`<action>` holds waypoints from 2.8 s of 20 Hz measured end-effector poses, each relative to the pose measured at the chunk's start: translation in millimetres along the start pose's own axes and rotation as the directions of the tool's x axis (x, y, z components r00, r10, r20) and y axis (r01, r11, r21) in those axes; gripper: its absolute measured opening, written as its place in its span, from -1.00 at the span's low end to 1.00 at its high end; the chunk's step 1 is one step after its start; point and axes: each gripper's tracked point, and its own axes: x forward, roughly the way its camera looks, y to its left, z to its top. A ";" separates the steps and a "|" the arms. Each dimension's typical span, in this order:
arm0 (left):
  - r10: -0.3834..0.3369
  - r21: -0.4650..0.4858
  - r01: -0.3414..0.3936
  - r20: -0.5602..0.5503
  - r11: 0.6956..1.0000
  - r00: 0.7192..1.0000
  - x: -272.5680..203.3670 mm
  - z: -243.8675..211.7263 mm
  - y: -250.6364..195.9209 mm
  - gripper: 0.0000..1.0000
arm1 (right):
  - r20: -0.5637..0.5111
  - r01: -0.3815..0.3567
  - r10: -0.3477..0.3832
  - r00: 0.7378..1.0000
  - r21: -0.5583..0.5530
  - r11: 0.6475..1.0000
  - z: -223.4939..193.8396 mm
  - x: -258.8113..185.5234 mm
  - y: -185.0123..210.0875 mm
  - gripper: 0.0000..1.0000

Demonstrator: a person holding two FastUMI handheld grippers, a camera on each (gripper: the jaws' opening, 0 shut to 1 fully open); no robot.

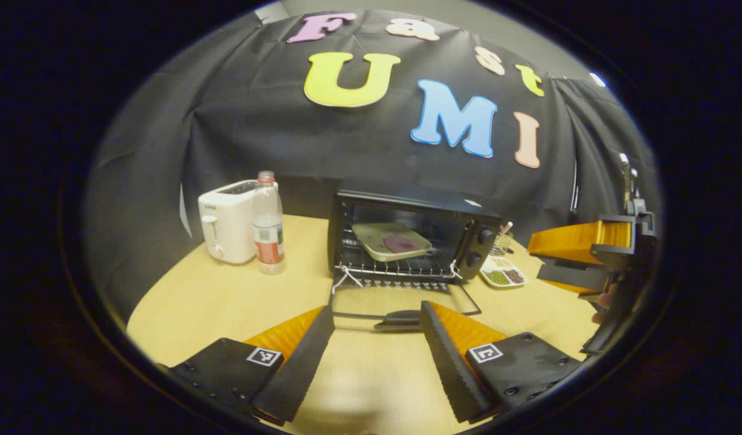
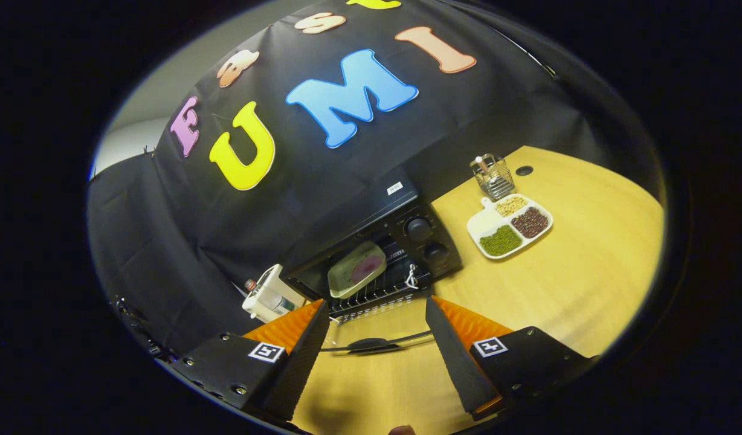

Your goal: Open the electric oven with the left hand, put the food in, and close the electric oven.

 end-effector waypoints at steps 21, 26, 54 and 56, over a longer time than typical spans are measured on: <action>0.085 0.050 -0.075 -0.241 0.996 0.967 102.2 -99.6 -38.9 0.94 | 0.301 0.368 -0.259 0.918 -0.405 0.837 60.2 -169.8 -98.7 0.96; 0.107 0.172 -0.069 -0.220 0.983 0.970 107.4 -96.6 -40.5 0.94 | 0.327 0.393 -0.272 0.905 -0.403 0.826 76.1 -181.7 -113.5 0.94; 0.051 0.140 -0.059 0.057 0.988 0.997 105.1 46.7 -57.1 0.93 | 0.276 0.341 -0.238 0.931 -0.428 0.837 65.9 -153.5 -106.5 0.94; 0.036 0.151 -0.047 0.072 0.987 0.997 114.6 61.1 -59.9 0.92 | 0.274 0.338 -0.237 0.932 -0.423 0.841 66.6 -152.3 -106.7 0.95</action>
